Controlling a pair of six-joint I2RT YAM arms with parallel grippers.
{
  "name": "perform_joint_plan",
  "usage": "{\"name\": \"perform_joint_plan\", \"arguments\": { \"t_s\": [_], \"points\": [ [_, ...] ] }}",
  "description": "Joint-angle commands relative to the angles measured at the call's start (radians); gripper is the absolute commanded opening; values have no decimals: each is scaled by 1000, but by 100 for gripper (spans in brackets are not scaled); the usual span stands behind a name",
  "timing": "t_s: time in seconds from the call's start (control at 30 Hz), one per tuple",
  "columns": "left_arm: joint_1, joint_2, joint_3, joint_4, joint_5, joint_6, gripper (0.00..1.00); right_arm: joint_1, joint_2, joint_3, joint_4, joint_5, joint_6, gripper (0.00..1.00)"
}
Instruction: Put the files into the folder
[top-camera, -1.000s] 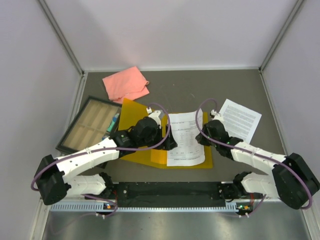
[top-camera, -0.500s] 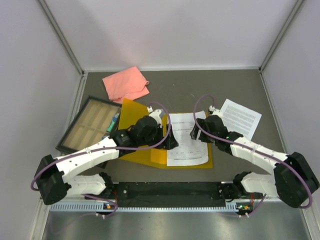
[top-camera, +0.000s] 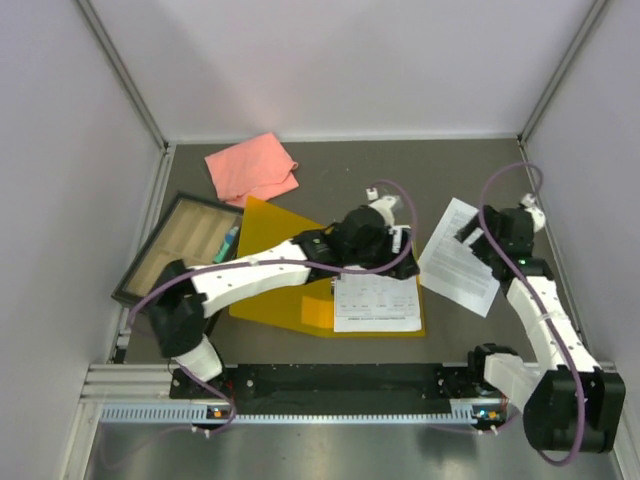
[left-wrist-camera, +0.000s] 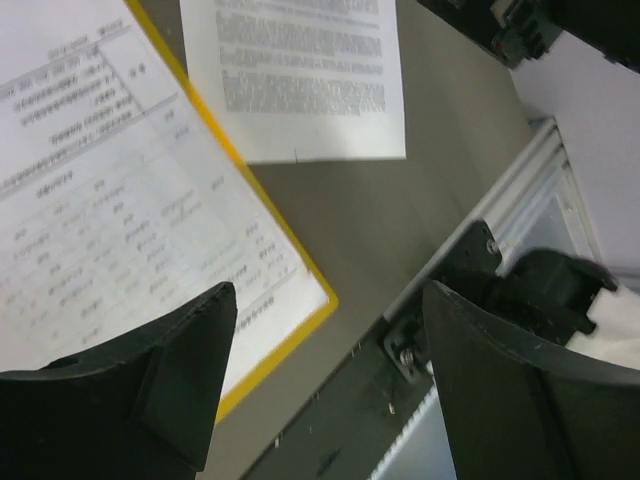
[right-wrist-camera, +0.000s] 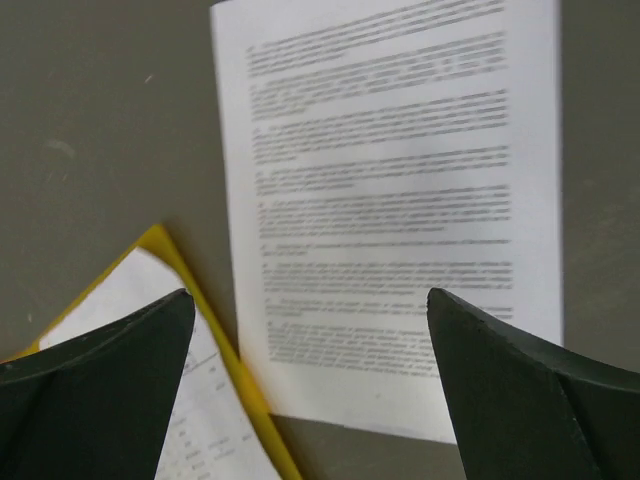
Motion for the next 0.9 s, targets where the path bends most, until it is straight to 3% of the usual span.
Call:
{"name": "perform_joint_plan", "arguments": {
  "t_s": [0.0,0.13,0.23,0.4,0.5,0.87],
  "points": [
    [-46,213,221,-14,-200,102,78,-218,48,15,44,-181,39,98],
    [-72,383,400,4,-290,159,77,-281,70,27,35,-129,-19,98],
    [-72,506,514,30,-245,189,78,-296,73,29,9,1,-60,99],
    [-66,750,791,-16,-159,186,78,-365,117,-20,56,-37,-36,99],
    [-54,842,870,-4,-129,154,78,-368,179,-16,73,-20,-21,99],
    [0,933,850,71,-3,28,77,-381,358,-36,174,-94,13,99]
  ]
}}
